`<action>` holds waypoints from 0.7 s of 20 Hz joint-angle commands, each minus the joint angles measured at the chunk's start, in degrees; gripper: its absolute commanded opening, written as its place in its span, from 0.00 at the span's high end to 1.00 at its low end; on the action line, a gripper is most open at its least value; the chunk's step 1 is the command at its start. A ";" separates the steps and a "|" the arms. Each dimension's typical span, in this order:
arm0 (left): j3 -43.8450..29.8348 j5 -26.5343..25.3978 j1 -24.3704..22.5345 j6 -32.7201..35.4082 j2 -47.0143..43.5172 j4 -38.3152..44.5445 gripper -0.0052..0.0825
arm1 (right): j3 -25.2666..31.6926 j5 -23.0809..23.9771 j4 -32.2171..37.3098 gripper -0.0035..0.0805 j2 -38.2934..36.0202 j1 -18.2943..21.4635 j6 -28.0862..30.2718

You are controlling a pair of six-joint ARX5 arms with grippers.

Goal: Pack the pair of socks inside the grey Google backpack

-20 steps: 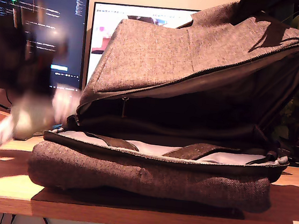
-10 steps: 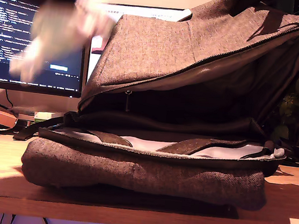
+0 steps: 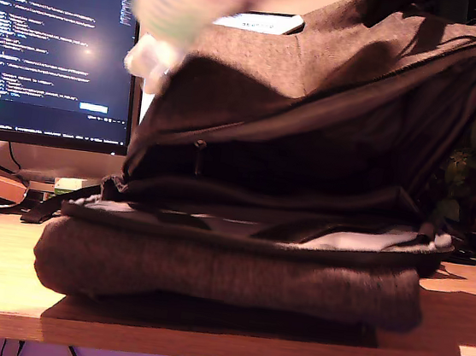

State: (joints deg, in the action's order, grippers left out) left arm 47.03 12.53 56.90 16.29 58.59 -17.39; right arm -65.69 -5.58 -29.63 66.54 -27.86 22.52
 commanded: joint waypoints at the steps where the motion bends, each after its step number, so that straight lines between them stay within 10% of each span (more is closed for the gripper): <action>1: -0.68 1.07 1.44 1.55 2.43 1.16 0.97 | -3.23 -0.48 3.06 0.97 -0.66 -0.26 0.02; 14: -0.68 2.78 1.62 6.25 21.33 8.50 0.97 | -5.99 -3.08 2.67 0.97 -0.66 -0.28 -0.07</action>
State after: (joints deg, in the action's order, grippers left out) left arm 47.00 15.07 58.83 22.90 79.44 -11.00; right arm -67.00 -7.64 -30.13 66.89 -27.83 22.52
